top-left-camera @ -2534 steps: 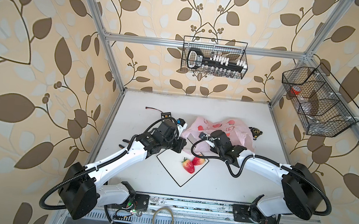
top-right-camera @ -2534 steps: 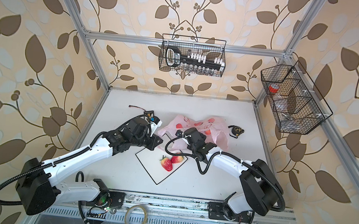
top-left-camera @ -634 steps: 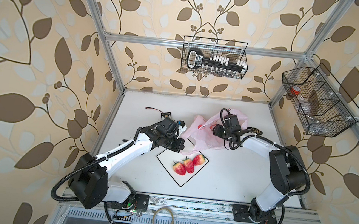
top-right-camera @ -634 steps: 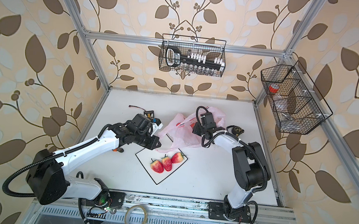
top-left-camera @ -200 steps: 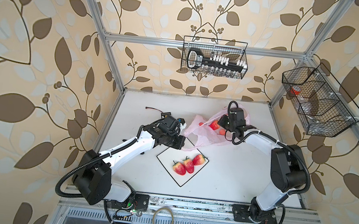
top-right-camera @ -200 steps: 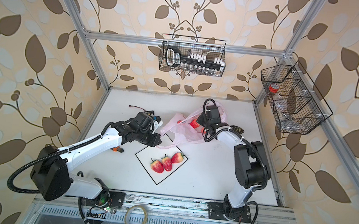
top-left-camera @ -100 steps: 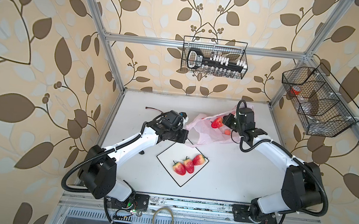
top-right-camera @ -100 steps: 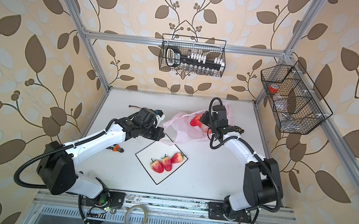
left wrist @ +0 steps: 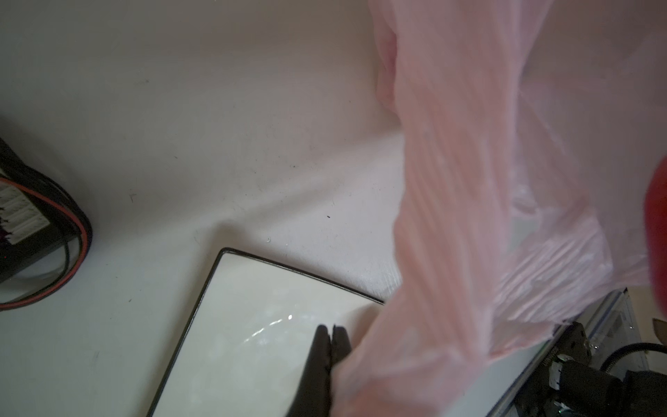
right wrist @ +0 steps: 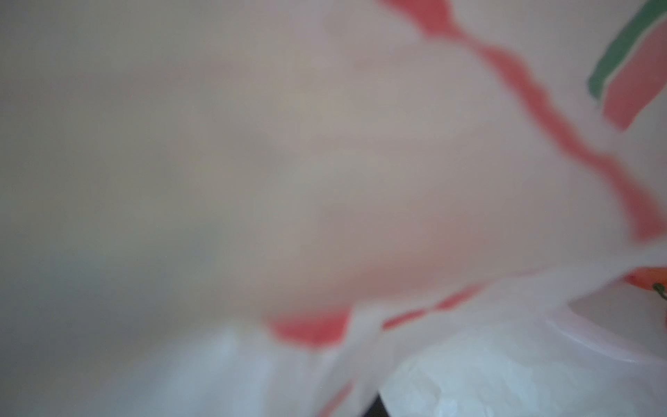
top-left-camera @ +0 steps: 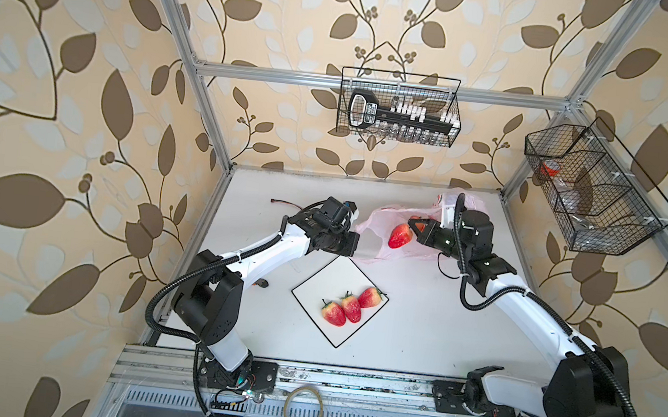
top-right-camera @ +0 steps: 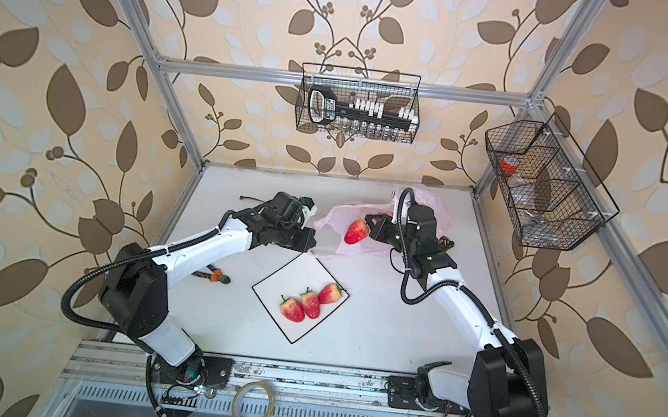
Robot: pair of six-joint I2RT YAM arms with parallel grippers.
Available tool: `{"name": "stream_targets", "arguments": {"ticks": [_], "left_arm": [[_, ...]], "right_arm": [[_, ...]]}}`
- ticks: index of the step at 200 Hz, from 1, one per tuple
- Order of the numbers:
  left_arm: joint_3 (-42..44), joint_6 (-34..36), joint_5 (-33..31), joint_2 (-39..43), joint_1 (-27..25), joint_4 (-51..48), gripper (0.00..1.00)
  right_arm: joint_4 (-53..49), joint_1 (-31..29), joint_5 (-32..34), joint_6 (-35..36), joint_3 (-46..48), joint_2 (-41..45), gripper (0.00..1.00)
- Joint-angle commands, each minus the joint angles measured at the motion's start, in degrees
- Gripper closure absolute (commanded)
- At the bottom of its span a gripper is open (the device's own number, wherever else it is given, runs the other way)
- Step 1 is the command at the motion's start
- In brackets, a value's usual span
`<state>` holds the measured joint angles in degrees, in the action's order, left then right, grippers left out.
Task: Take the fake fruits out of the plastic bag
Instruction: 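Lift the strawberry out of the bag toward the board with the right gripper, then open the right gripper to drop the strawberry onto the white board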
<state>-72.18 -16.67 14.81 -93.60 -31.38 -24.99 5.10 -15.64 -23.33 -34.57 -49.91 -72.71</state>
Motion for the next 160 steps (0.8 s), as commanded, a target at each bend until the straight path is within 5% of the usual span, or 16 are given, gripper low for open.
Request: {"name": "stream_targets", "arguments": {"ticks": [1, 50, 160], "left_arm": [[-3.5, 2.6, 1.0, -1.5, 1.1, 0.3, 1.00], [-6.3, 3.4, 1.5, -4.1, 1.8, -0.7, 1.00], [-6.2, 3.2, 2.5, -3.9, 1.9, -1.0, 1.00]], "right_arm": [[1.8, -1.1, -7.3, 4.3, 2.4, 2.4, 1.00], [-1.8, -7.5, -7.4, 9.4, 4.3, 3.0, 1.00], [5.9, -17.4, -0.1, 3.1, 10.2, -4.9, 1.00]]}}
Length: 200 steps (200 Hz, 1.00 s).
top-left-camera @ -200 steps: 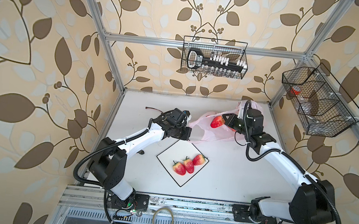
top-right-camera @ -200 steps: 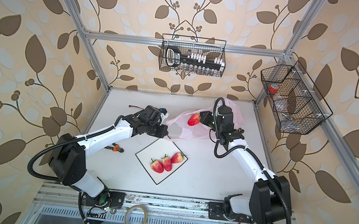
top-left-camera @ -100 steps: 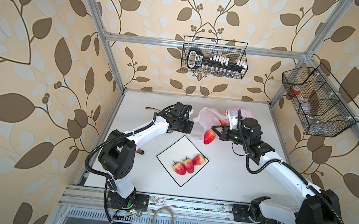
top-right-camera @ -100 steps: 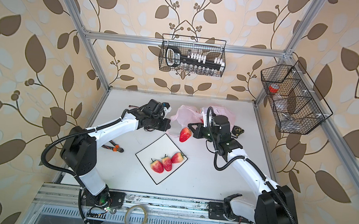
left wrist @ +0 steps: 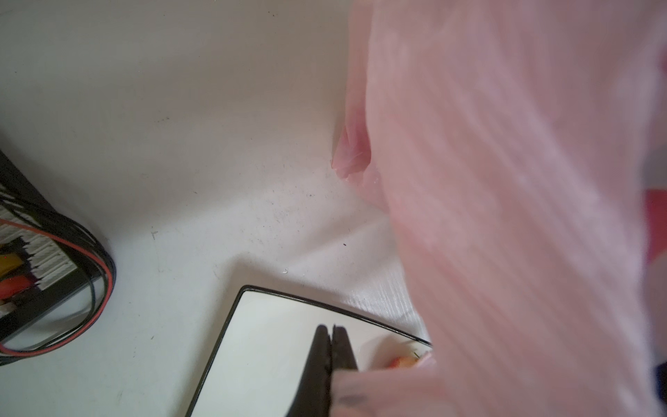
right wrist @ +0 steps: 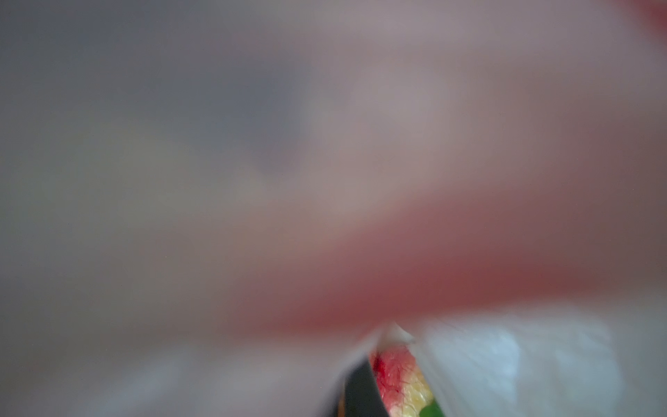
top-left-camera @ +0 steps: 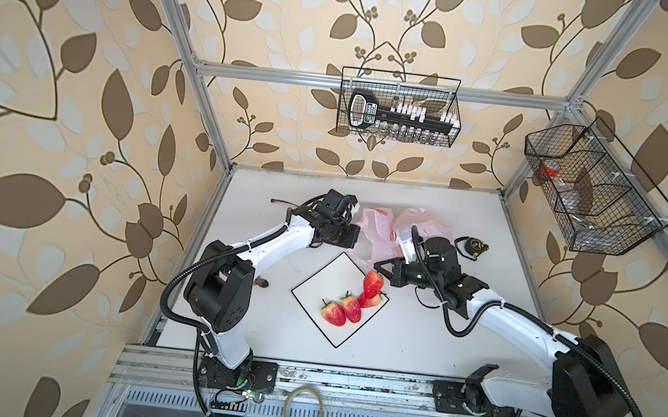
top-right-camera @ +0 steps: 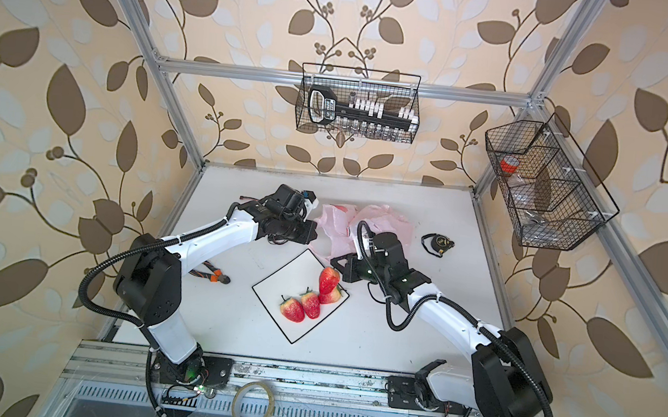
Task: Take the fake fruits out of the plastic bag
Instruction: 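Open the right gripper to drop the strawberry onto the white board, then move the right gripper back over the bag mouth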
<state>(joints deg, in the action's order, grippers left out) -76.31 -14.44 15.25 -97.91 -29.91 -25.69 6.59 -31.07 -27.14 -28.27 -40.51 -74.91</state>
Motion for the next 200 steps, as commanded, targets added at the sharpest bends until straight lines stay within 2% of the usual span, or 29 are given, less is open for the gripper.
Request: {"name": "stream_targets", "arguments": {"ticks": [1, 53, 102, 200], "left_arm": [[-2.1, 0.9, 2.0, 0.4, 0.5, -0.4, 1.00], [-1.1, 0.2, 2.4, 1.1, 0.5, 0.2, 1.00], [-0.6, 0.8, 2.0, 2.3, 0.5, -0.2, 1.00], [0.0, 0.8, 2.1, 3.3, 0.5, -0.2, 1.00]], "right_arm": [[4.6, -2.1, 3.8, -3.3, 0.8, -2.8, 1.00], [10.8, -5.8, 16.7, -12.1, -1.5, -9.9, 1.00], [7.7, -6.5, 25.4, -9.1, -4.9, -15.2, 1.00], [7.2, -8.0, 25.8, -7.1, -8.2, -23.6, 1.00]]}}
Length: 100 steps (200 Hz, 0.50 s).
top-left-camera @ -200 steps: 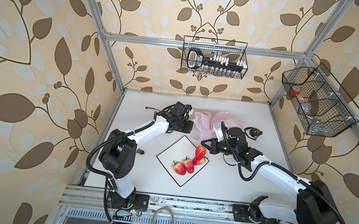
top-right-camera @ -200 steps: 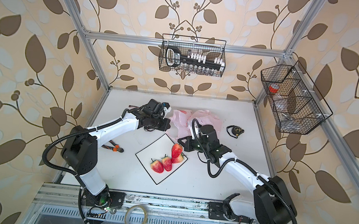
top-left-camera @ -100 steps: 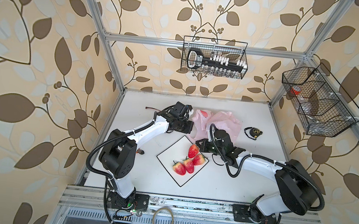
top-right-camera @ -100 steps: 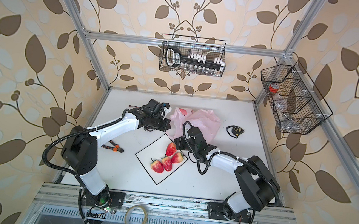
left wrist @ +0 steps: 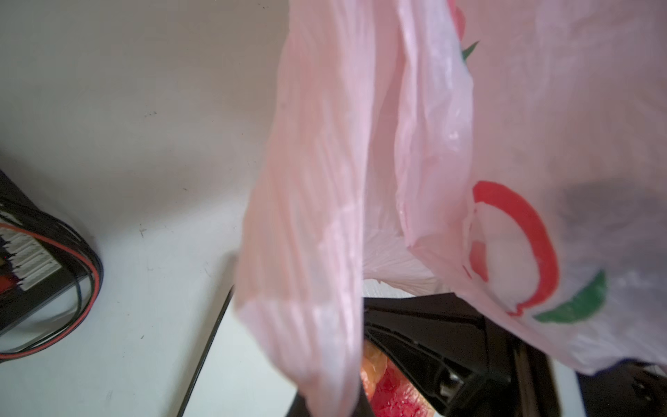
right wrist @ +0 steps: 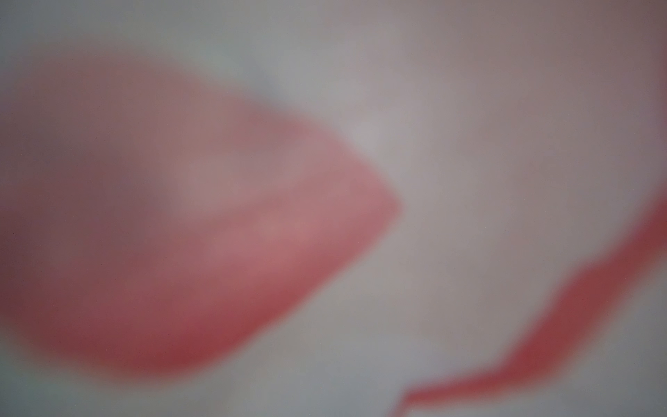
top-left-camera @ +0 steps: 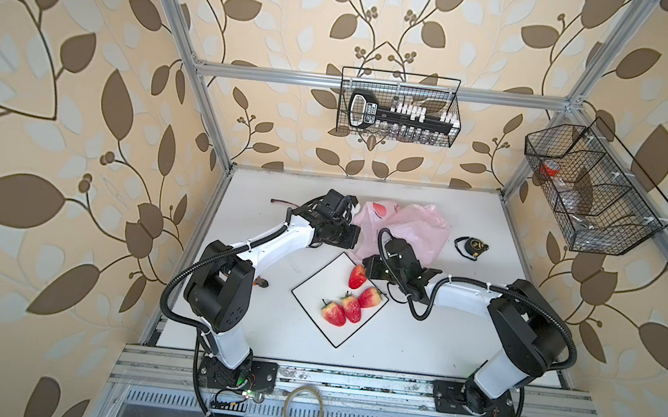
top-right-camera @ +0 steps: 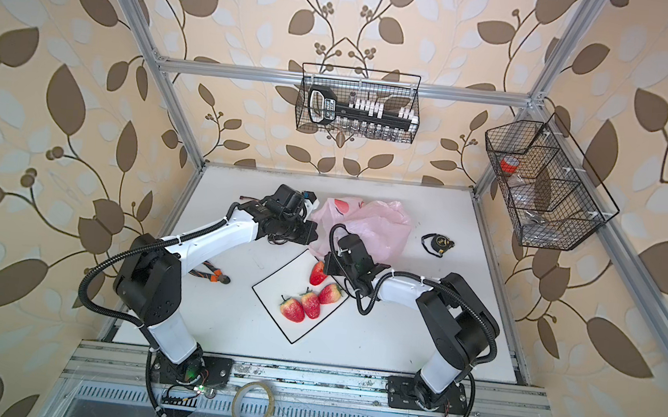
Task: Take the fake fruits out of the plastic bag
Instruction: 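Move the right gripper back over the bag mouth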
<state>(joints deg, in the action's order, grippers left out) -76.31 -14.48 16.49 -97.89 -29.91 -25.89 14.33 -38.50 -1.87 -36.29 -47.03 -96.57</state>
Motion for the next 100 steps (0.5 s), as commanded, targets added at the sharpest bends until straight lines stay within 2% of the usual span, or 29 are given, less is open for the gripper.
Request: {"name": "stream_targets", "arguments": {"ticks": [1, 21, 45, 62, 100], "left_arm": [[0.0, 0.9, 0.8, 3.4, 0.5, 0.0, 1.00], [0.0, 0.7, 0.8, 3.5, 0.5, -0.1, 1.00], [-0.1, 0.7, 0.7, 3.7, 0.5, -0.2, 1.00], [0.0, 0.6, 0.6, 3.8, 0.5, -0.2, 1.00], [0.4, 0.7, 0.6, 4.5, 0.5, -0.1, 1.00]], "right_arm": [[-0.6, -0.5, 0.5, 0.9, -1.7, -2.0, 1.00], [-0.7, -0.7, 0.1, 0.9, -1.5, -2.6, 0.99], [-0.9, -0.8, 0.8, 1.0, -1.1, -1.3, 0.77], [-1.9, -0.7, 1.6, 1.7, -1.0, -0.2, 0.66], [-4.5, -0.7, 3.4, 2.7, 0.0, 5.6, 0.53]]}}
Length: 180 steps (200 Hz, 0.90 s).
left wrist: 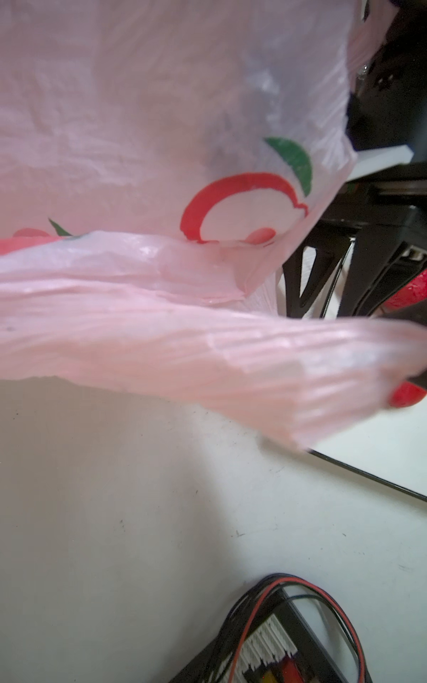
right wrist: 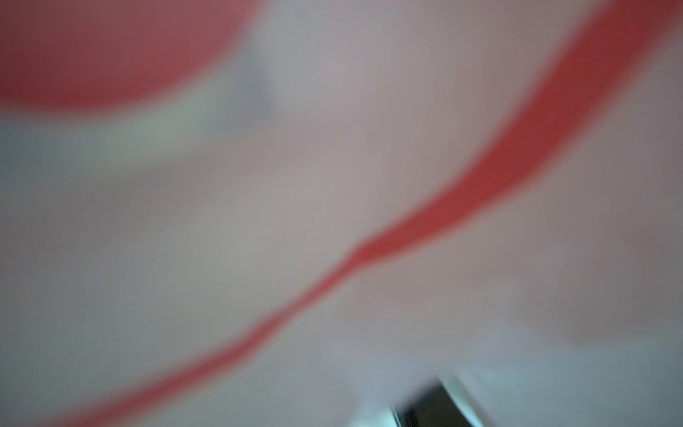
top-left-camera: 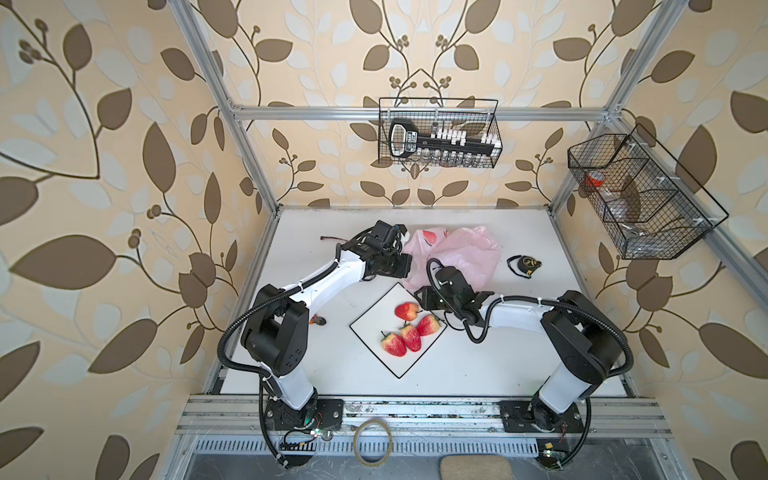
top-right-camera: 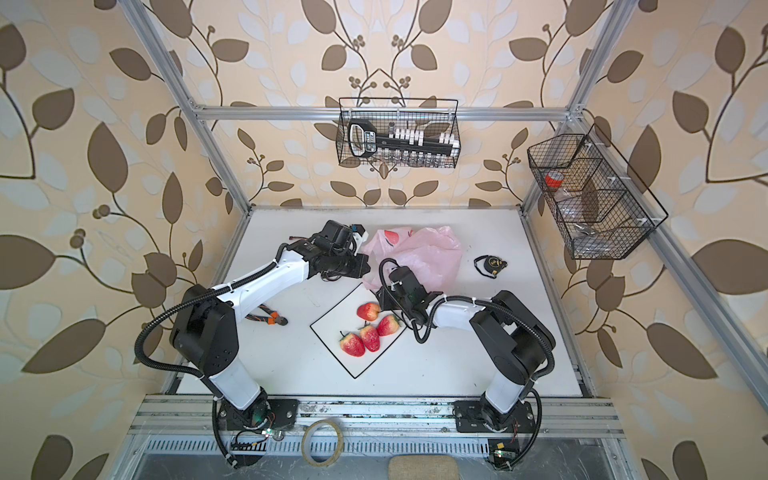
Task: Take the fake fruits out of the plastic bag
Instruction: 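Move the right gripper back over the bag mouth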
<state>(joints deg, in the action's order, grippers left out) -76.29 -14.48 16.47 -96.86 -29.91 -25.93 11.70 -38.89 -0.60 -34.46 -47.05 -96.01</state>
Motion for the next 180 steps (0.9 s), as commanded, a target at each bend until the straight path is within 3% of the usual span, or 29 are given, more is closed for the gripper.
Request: {"name": "stream_targets", "arguments": {"ticks": [1, 102, 180], "left_arm": [[0.5, 0.6, 0.7, 3.4, 0.5, -0.1, 1.00], [2.2, 0.2, 2.9, 5.3, 0.5, 1.6, 1.00], [6.2, 0.5, 5.5, 9.1, 0.0, 3.3, 1.00]], "right_arm": [[-1.9, -0.3, 2.2, 0.9, 0.1, 5.3, 0.52], [-5.5, 0.8, 2.0, 9.7, 3.4, 28.5, 0.51], [-10.7, 4.8, 4.0, 10.9, -0.2, 33.3, 0.54]]}}
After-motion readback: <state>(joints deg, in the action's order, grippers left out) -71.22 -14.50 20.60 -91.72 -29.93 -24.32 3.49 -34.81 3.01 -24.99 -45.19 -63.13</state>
